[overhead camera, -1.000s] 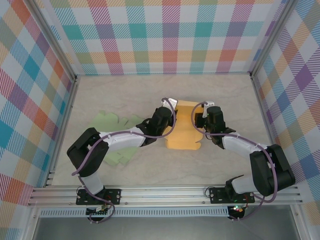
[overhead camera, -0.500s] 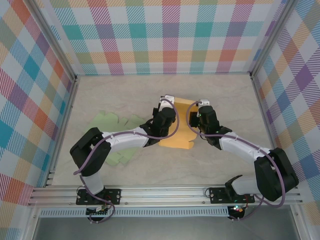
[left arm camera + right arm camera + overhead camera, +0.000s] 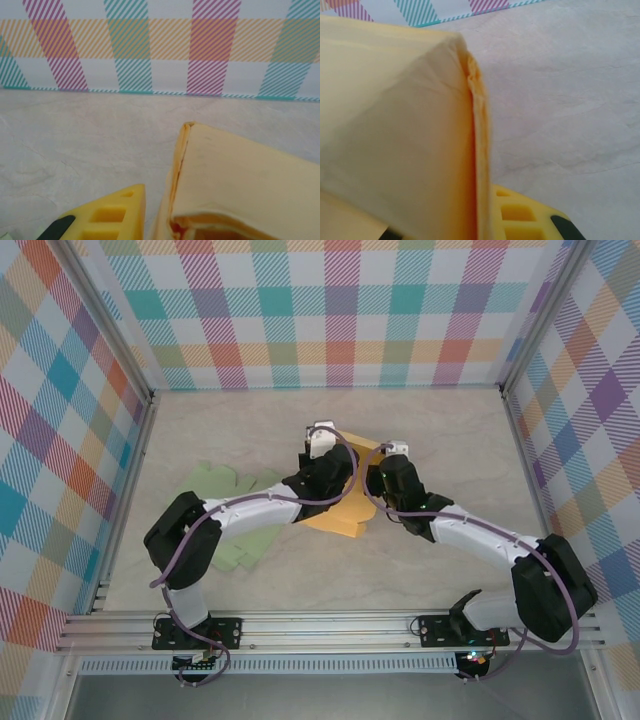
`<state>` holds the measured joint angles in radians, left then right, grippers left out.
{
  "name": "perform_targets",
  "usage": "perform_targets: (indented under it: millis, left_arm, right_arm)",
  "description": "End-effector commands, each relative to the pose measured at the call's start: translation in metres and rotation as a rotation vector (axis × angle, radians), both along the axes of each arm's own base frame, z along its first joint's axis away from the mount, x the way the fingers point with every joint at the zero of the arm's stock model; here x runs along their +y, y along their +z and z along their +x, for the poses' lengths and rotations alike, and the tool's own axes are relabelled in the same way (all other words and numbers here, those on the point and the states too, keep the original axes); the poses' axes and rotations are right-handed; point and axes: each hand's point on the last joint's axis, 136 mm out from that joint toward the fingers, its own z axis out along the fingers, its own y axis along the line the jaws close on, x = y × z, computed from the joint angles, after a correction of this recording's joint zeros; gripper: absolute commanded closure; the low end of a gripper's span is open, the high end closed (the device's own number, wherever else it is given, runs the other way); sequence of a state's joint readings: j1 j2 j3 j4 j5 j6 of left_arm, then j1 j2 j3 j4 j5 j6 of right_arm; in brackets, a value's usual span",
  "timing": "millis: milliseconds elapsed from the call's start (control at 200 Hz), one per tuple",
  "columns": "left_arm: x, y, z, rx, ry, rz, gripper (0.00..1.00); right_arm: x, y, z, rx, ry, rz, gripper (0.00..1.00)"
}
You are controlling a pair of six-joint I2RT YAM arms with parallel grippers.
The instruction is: Fold the paper box
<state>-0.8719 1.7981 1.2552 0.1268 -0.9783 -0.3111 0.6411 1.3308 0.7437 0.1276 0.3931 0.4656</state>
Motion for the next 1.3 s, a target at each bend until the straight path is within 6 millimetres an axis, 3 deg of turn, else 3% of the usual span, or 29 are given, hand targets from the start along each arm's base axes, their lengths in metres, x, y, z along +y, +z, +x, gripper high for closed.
perform_targets:
  millis: [0, 175, 350, 435, 625, 875, 1080, 1295]
  left_arm:
    - [0.066, -0.005, 0.016, -0.014, 0.265, -0.002, 0.80]
    - [0.053, -0.013, 0.016, 0.010, 0.178, -0.059, 0.78]
    - [0.025, -0.016, 0.008, 0.035, -0.044, -0.175, 0.56]
    - [0.017, -0.016, 0.000, 0.056, -0.110, -0.206, 0.51]
    - [0.014, -0.015, -0.019, 0.101, -0.196, -0.231, 0.41]
    - [0.000, -0.010, -0.048, 0.166, -0.348, -0.318, 0.20]
    - [0.007, -0.011, -0.051, 0.158, -0.293, -0.275, 0.20]
    - [-0.005, -0.019, -0.051, 0.167, -0.360, -0.187, 0.30]
  right_arm:
    - [-0.005, -0.003, 0.004, 0.033, -0.075, 0.028, 1.00]
    - [-0.006, -0.011, 0.008, 0.068, -0.114, 0.024, 1.00]
    - [-0.010, -0.015, 0.010, 0.086, -0.147, 0.011, 1.00]
    - [-0.012, -0.018, 0.009, 0.102, -0.157, -0.005, 1.00]
    - [-0.016, -0.024, 0.004, 0.161, -0.173, -0.041, 1.00]
    - [-0.027, -0.030, -0.006, 0.242, -0.201, -0.096, 1.00]
    - [-0.031, -0.030, -0.013, 0.267, -0.217, -0.081, 1.00]
    - [-0.031, -0.021, -0.015, 0.254, -0.208, -0.061, 1.00]
